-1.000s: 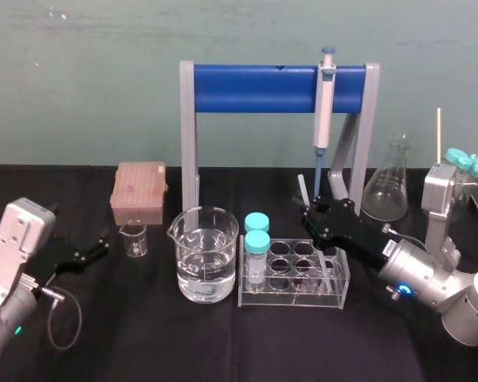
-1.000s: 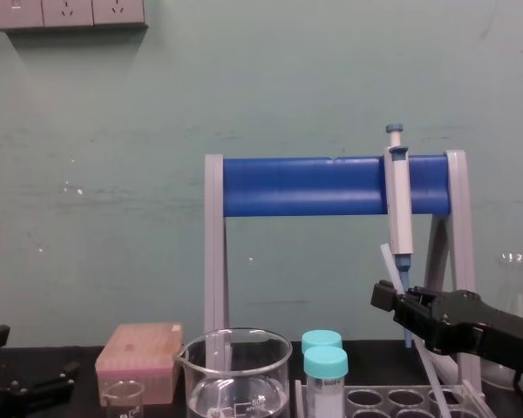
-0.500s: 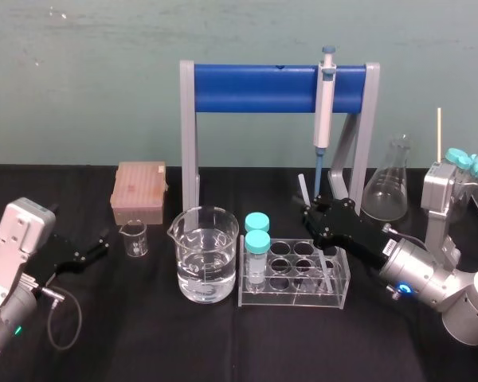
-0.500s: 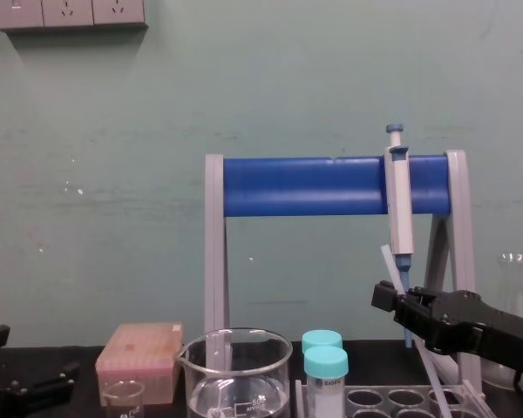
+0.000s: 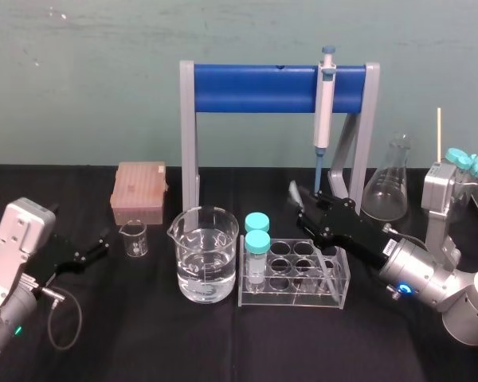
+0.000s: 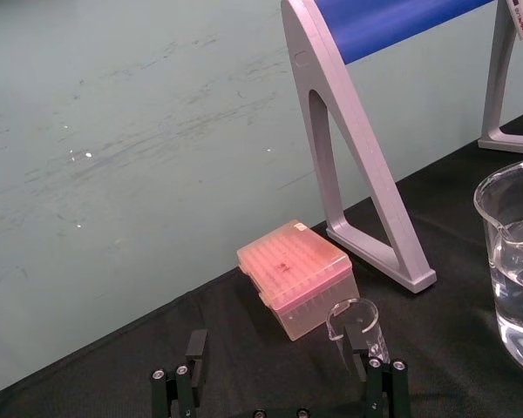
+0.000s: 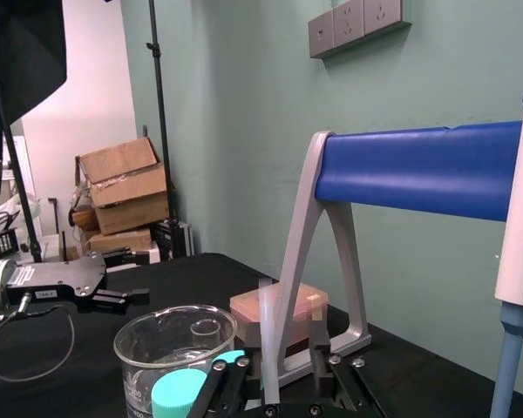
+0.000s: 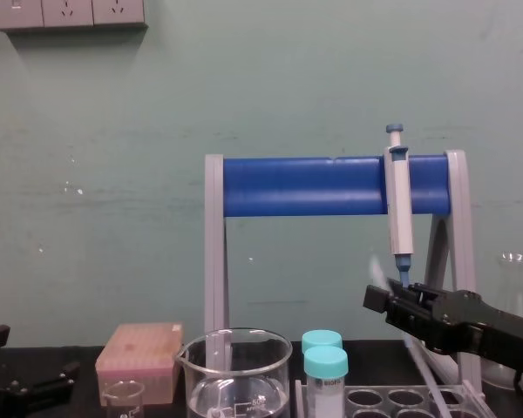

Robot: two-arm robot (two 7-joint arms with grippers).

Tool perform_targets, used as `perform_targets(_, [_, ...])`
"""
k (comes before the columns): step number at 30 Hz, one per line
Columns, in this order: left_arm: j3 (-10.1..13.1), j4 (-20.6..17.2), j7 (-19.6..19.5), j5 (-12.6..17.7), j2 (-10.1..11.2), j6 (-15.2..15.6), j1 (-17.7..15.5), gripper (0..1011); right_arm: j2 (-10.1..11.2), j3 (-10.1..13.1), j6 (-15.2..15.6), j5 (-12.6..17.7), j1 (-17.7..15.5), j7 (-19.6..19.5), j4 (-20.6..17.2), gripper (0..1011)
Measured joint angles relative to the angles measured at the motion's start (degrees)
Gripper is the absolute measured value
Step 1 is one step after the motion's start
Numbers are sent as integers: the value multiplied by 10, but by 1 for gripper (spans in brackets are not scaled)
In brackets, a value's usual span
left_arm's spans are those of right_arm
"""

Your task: Pick up the stirring rod with one hand, then place it down.

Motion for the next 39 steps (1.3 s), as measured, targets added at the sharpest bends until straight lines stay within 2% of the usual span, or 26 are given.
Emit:
perform_targets(1, [0, 0, 0, 0, 0, 0, 0, 1000, 0, 0, 0, 0, 0, 0, 0, 378])
perform_targets(4, [0, 0, 0, 0, 0, 0, 0, 1000, 0, 0, 0, 0, 0, 0, 0, 435])
perform_targets(6, [0, 0, 0, 0, 0, 0, 0, 1000, 0, 0, 0, 0, 0, 0, 0, 541])
perform_targets(9, [0, 0, 0, 0, 0, 0, 0, 1000, 0, 0, 0, 0, 0, 0, 0, 601])
perform_targets(10, [0, 0, 0, 0, 0, 0, 0, 1000, 0, 0, 0, 0, 0, 0, 0, 663])
perform_targets(16, [0, 0, 0, 0, 0, 0, 0, 1000, 0, 0, 0, 0, 0, 0, 0, 811])
perform_targets(19, [0, 0, 0, 0, 0, 0, 0, 1000, 0, 0, 0, 0, 0, 0, 0, 921])
perform_targets(20, [0, 0, 0, 0, 0, 0, 0, 1000, 0, 0, 0, 0, 0, 0, 0, 921])
perform_targets(23, [0, 0, 0, 0, 0, 0, 0, 1000, 0, 0, 0, 0, 0, 0, 0, 1003])
perform_targets(31, [0, 0, 0, 0, 0, 0, 0, 1000, 0, 0, -1, 0, 0, -1, -1, 1003])
perform_targets(33, [0, 0, 0, 0, 0, 0, 0, 1000, 3, 1, -10, -8, -4, -12, -15, 1003])
perform_targets(35, [0, 0, 0, 0, 0, 0, 0, 1000, 9, 6, -31, -25, -14, -40, -45, 1003])
perform_targets(38, [0, 0, 0, 0, 0, 0, 0, 1000, 13, 14, -53, -44, -23, -70, -70, 1003])
perform_targets(39, [0, 0, 0, 0, 0, 0, 0, 1000, 15, 20, -66, -59, -30, -93, -86, 1003])
